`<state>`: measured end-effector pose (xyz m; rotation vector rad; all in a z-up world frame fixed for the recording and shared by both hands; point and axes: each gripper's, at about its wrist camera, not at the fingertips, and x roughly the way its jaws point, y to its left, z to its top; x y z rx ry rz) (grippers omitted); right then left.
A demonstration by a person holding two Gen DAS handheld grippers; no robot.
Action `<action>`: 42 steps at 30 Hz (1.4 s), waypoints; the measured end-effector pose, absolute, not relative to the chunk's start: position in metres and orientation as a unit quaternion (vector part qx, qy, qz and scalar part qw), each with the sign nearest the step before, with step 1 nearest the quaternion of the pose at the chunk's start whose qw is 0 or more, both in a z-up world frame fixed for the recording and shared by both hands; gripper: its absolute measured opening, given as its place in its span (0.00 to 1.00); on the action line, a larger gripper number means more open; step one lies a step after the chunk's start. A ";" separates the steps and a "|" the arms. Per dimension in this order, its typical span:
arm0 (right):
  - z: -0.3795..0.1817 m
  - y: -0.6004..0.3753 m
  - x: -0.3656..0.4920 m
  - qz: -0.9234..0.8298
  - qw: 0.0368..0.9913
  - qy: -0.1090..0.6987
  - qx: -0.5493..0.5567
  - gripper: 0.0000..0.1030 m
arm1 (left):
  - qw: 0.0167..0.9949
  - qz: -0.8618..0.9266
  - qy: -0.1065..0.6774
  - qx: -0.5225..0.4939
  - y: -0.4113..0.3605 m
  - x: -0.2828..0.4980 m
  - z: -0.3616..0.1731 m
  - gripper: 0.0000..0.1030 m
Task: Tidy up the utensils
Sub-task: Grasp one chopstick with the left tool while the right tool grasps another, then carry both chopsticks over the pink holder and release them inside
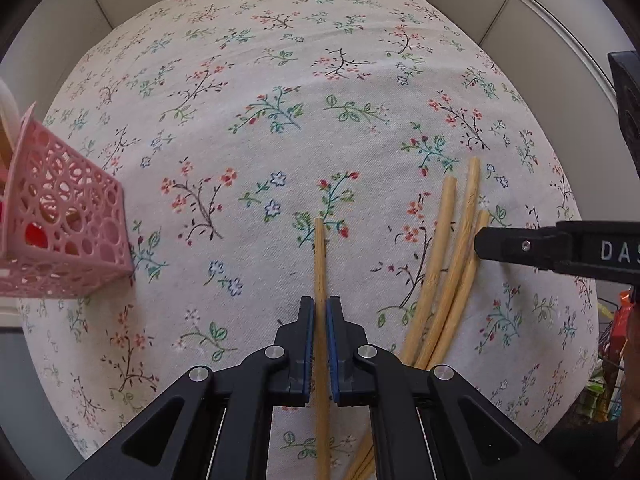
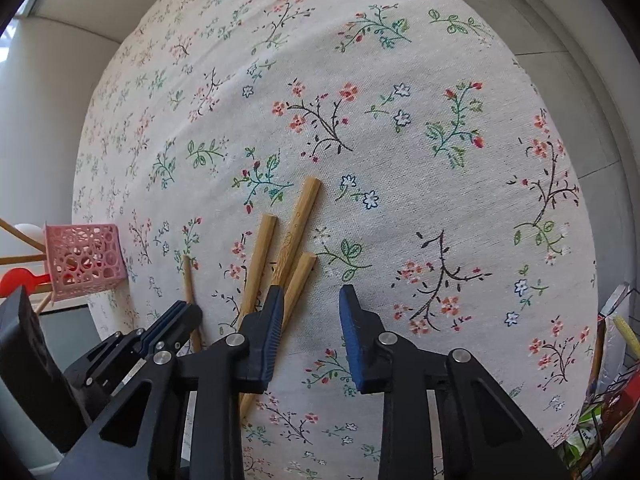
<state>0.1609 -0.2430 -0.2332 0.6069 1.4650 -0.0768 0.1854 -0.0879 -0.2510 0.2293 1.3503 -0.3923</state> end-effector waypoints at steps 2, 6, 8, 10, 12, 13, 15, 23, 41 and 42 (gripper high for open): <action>-0.233 -0.238 0.164 -0.040 0.706 0.654 0.268 0.25 | 0.757 -0.179 0.620 0.102 -0.076 0.180 -0.251 0.06; -0.231 -0.222 0.167 -0.048 0.721 0.650 0.234 0.23 | 0.757 -0.180 0.621 0.096 -0.061 0.179 -0.253 0.07; -0.231 -0.214 0.166 -0.045 0.721 0.657 0.216 0.22 | 0.755 -0.179 0.623 0.097 -0.049 0.171 -0.250 0.07; -0.231 -0.211 0.163 -0.045 0.721 0.662 0.200 0.20 | 0.752 -0.179 0.626 0.099 -0.046 0.162 -0.246 0.07; -0.232 -0.218 0.159 -0.042 0.716 0.663 0.215 0.20 | 0.749 -0.182 0.630 0.098 -0.042 0.163 -0.244 0.07; -0.233 -0.222 0.158 -0.039 0.714 0.663 0.222 0.20 | 0.747 -0.184 0.631 0.097 -0.039 0.162 -0.243 0.07; -0.233 -0.230 0.156 -0.042 0.712 0.663 0.228 0.20 | 0.745 -0.184 0.634 0.097 -0.033 0.161 -0.242 0.07; -0.218 -0.253 0.162 -0.054 0.729 0.634 0.252 0.20 | 0.742 -0.177 0.641 0.080 -0.020 0.163 -0.238 0.07; -0.225 -0.258 0.174 -0.051 0.754 0.597 0.270 0.07 | 0.787 -0.172 0.585 0.096 -0.033 0.163 -0.216 0.05; -0.221 -0.260 0.171 -0.043 0.757 0.590 0.278 0.07 | 0.792 -0.174 0.576 0.099 -0.032 0.160 -0.209 0.05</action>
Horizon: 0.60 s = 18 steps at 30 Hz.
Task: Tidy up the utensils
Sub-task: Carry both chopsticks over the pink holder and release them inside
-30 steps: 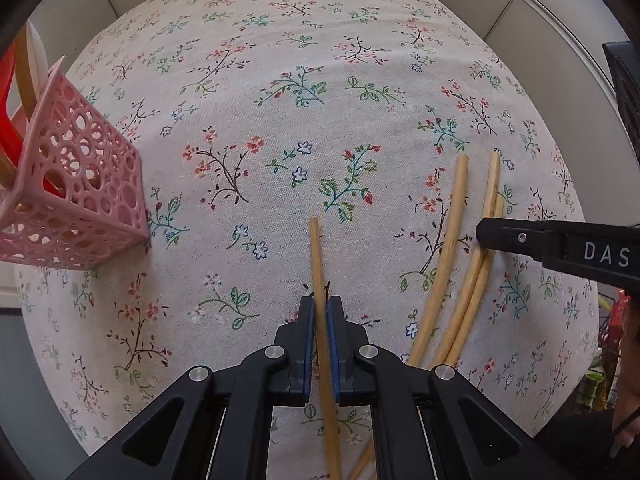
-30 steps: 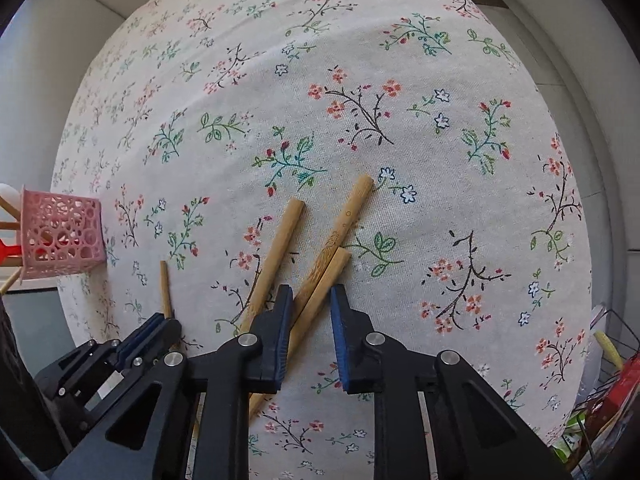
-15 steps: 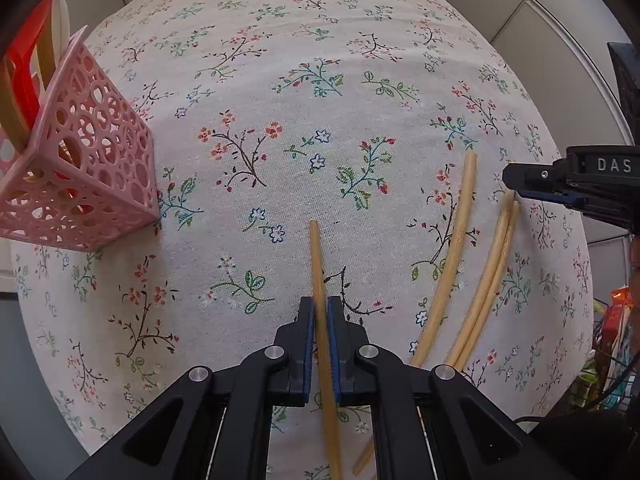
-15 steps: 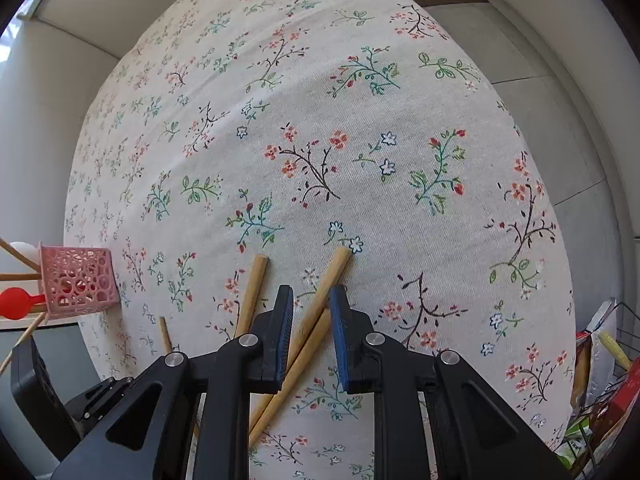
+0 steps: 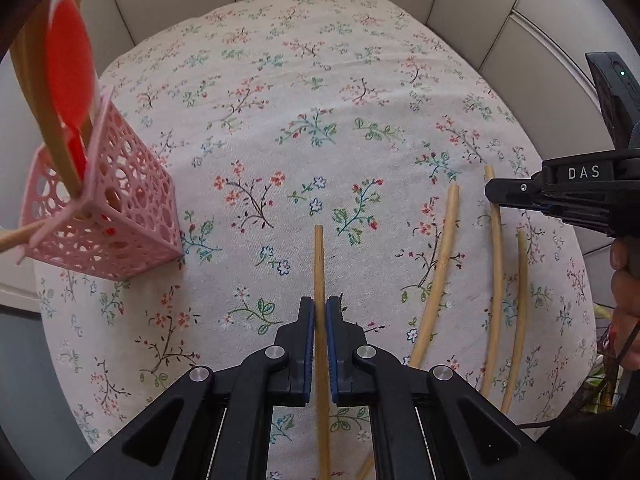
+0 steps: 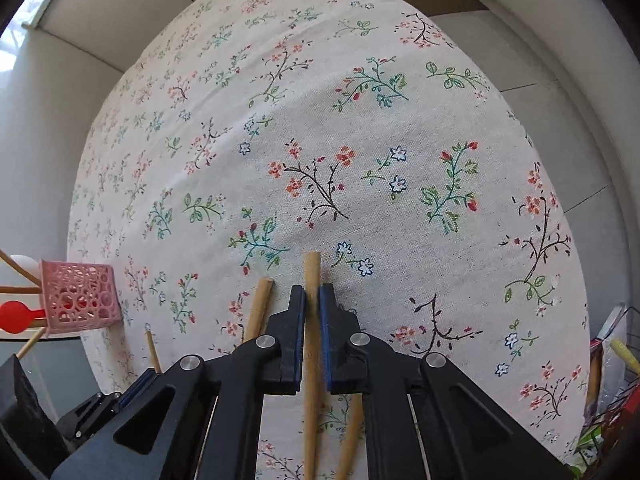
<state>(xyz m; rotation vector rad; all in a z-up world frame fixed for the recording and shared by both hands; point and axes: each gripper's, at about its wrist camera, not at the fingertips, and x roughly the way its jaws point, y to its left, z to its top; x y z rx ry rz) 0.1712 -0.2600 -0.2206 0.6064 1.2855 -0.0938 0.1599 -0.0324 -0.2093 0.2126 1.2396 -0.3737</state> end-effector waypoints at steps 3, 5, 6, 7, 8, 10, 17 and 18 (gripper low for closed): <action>-0.197 -0.259 0.159 -0.024 0.772 0.565 0.290 0.07 | 0.808 -0.183 0.549 0.106 -0.033 0.149 -0.189 0.05; -0.178 -0.255 0.149 -0.014 0.787 0.546 0.286 0.07 | 0.818 -0.193 0.531 0.107 -0.028 0.139 -0.172 0.05; -0.168 -0.255 0.146 -0.010 0.795 0.536 0.283 0.07 | 0.825 -0.196 0.520 0.106 -0.026 0.135 -0.163 0.05; -0.158 -0.254 0.139 -0.005 0.803 0.526 0.280 0.07 | 0.832 -0.196 0.508 0.107 -0.028 0.131 -0.155 0.05; -0.149 -0.252 0.133 0.001 0.810 0.516 0.279 0.07 | 0.839 -0.196 0.497 0.108 -0.038 0.129 -0.148 0.05; -0.130 -0.250 0.123 0.014 0.824 0.493 0.277 0.07 | 0.855 -0.197 0.467 0.107 -0.044 0.122 -0.129 0.05; -0.055 -0.239 0.079 0.046 0.882 0.396 0.252 0.07 | 0.902 -0.212 0.363 0.096 -0.033 0.094 -0.058 0.05; -0.045 -0.236 0.073 0.048 0.890 0.380 0.248 0.07 | 0.909 -0.212 0.347 0.092 -0.030 0.089 -0.048 0.05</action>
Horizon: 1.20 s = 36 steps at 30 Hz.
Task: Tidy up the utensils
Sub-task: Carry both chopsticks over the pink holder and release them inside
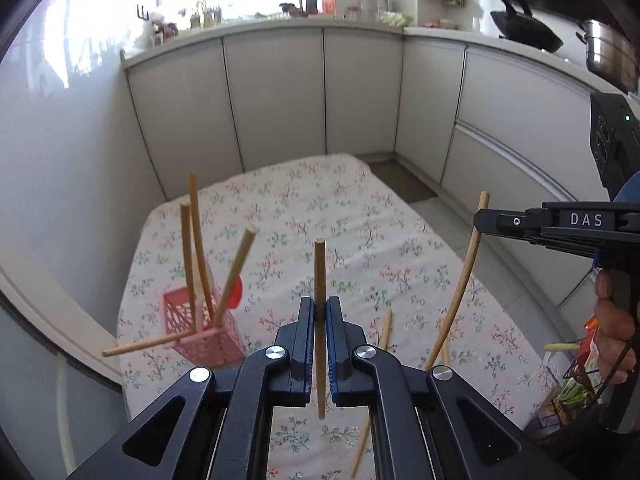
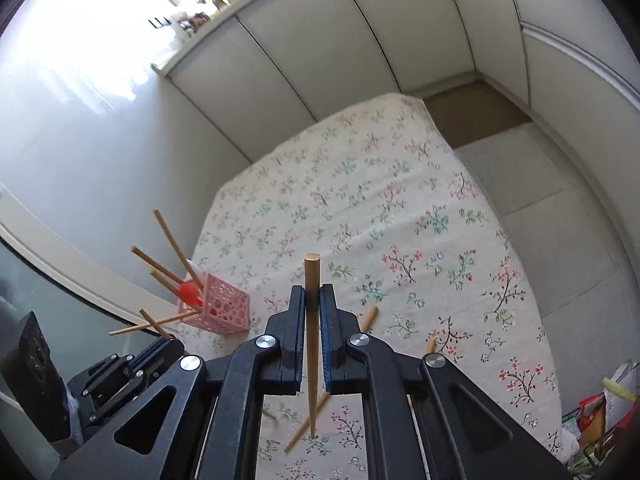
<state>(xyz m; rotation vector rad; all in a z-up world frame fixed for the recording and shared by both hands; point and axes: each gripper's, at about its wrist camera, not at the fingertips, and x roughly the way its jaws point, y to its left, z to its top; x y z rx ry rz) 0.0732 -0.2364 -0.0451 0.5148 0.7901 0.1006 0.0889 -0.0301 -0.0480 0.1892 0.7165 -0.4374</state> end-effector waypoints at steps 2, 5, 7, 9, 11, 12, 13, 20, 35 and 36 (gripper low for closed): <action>-0.027 -0.234 0.062 0.051 0.904 0.350 0.238 0.07 | 0.921 -0.212 0.317 0.081 -0.021 0.079 -0.029 0.05; -0.004 -0.231 0.050 0.052 0.922 0.309 0.229 0.07 | 0.939 -0.201 0.272 0.064 -0.007 0.065 0.000 0.05; 0.008 -0.228 0.043 0.054 0.930 0.285 0.226 0.07 | 0.950 -0.191 0.240 0.051 0.003 0.056 0.018 0.05; 0.018 -0.225 0.037 0.057 0.937 0.264 0.223 0.07 | 0.960 -0.178 0.211 0.035 0.014 0.048 0.035 0.05; 0.025 -0.222 0.034 0.062 0.941 0.251 0.220 0.07 | 0.970 -0.156 0.185 0.021 0.028 0.040 0.047 0.05; 0.027 -0.221 0.034 0.065 0.941 0.248 0.221 0.07 | 0.975 -0.140 0.169 0.018 0.034 0.037 0.054 0.05; 0.028 -0.219 0.034 0.067 0.941 0.247 0.222 0.07 | 0.979 -0.126 0.157 0.017 0.038 0.034 0.059 0.05; 0.022 -0.203 0.045 0.079 0.936 0.261 0.223 0.07 | 0.983 -0.066 0.172 0.028 0.047 0.076 0.037 0.05; 0.008 -0.193 0.060 0.082 0.936 0.268 0.214 0.07 | 0.966 -0.061 0.247 0.056 0.027 0.158 -0.040 0.07; 0.008 -0.192 0.059 0.081 0.936 0.267 0.213 0.07 | 0.964 -0.066 0.254 0.043 0.029 0.160 -0.041 0.07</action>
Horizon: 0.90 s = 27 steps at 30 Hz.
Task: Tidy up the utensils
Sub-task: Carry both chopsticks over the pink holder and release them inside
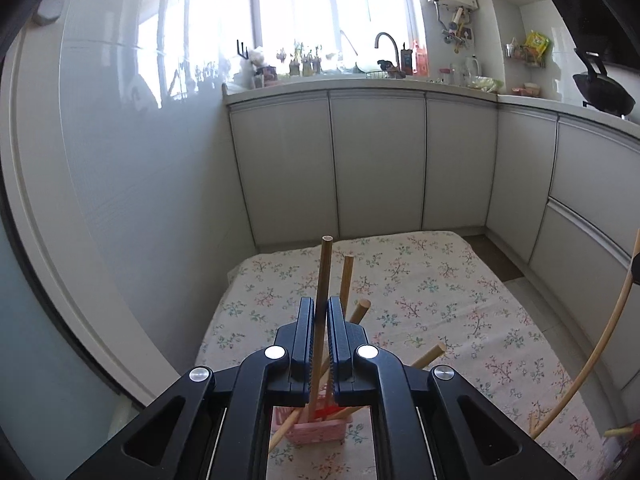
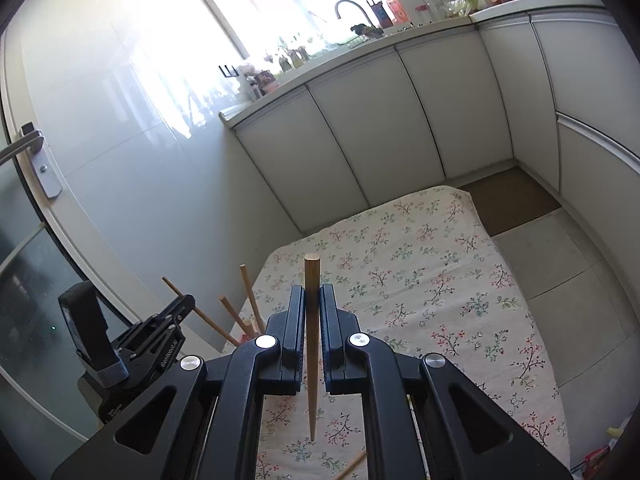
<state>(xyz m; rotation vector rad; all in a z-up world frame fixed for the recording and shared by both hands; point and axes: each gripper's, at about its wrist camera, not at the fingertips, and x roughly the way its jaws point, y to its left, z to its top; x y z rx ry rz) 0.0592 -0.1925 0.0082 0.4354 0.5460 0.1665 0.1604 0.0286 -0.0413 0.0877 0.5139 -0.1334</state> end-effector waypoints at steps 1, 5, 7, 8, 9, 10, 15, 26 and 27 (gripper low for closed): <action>0.009 -0.192 0.059 0.082 0.937 0.265 0.212 0.07 | 0.963 -0.069 0.259 0.030 0.030 0.157 -0.041 0.09; 0.016 -0.185 0.053 0.090 0.943 0.244 0.209 0.07 | 0.964 -0.074 0.253 -0.014 0.043 0.144 -0.027 0.34; 0.024 -0.177 0.050 0.096 0.948 0.225 0.204 0.07 | 0.965 -0.072 0.252 -0.028 0.050 0.134 -0.019 0.35; 0.028 -0.172 0.048 0.100 0.950 0.215 0.201 0.07 | 0.964 -0.070 0.254 -0.034 0.054 0.130 -0.015 0.36; 0.032 -0.166 0.046 0.105 0.953 0.204 0.197 0.07 | 0.964 -0.067 0.256 -0.040 0.058 0.125 -0.012 0.39; 0.037 -0.159 0.045 0.110 0.956 0.192 0.191 0.07 | 0.963 -0.062 0.259 -0.043 0.063 0.122 -0.008 0.41; 0.053 -0.123 0.049 0.129 0.966 0.148 0.169 0.07 | 0.956 -0.026 0.287 -0.060 0.089 0.106 -0.009 0.56; 0.023 -0.038 0.097 0.128 0.979 0.115 0.111 0.07 | 0.940 -0.002 0.331 -0.088 0.126 0.109 -0.034 0.57; 0.016 -0.032 0.102 0.123 0.980 0.118 0.101 0.07 | 0.939 -0.001 0.333 -0.088 0.127 0.111 -0.037 0.57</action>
